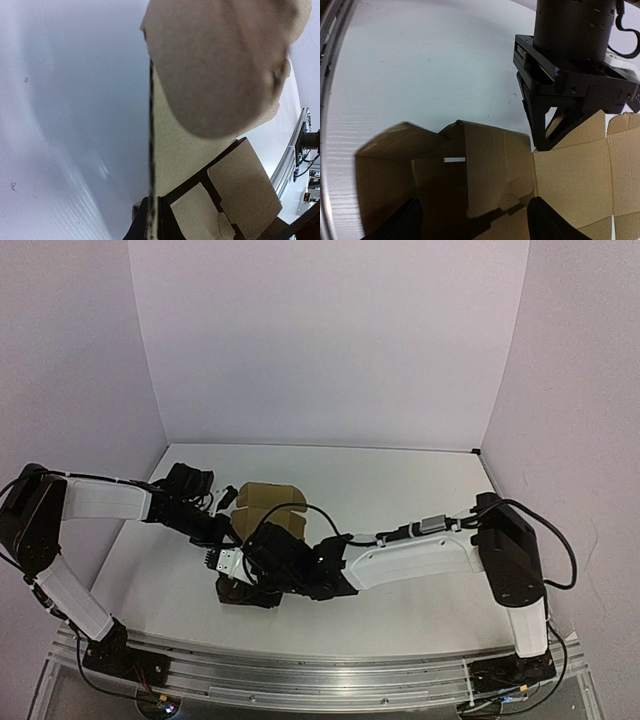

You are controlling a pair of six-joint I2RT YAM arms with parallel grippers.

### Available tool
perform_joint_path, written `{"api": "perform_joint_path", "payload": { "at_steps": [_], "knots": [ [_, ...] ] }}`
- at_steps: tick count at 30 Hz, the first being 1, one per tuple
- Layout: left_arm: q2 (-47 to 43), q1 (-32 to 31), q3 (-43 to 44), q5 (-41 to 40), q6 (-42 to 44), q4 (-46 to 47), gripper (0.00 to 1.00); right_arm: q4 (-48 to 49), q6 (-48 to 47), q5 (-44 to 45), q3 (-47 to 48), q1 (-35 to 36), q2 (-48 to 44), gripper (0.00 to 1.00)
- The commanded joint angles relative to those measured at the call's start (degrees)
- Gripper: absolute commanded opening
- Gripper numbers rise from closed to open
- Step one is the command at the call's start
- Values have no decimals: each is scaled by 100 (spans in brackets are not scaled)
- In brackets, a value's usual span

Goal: Fold the paper box

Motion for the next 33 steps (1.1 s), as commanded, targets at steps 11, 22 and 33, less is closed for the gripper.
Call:
{"api": "perform_joint_path", "payload": {
  "at_steps": [11,22,33],
  "knots": [
    [-80,-54,-208,-147,292,645,0,-605,3935,638,-872,-384,-1515,76],
    [-322,-59,-53,-127,-174,465,0,-613,3643,752,-1283,-159,-1813,81],
    [-316,-54,-121,-216,-245,458,0,-33,-532,1296,-919,987,-1271,81]
  ]
}}
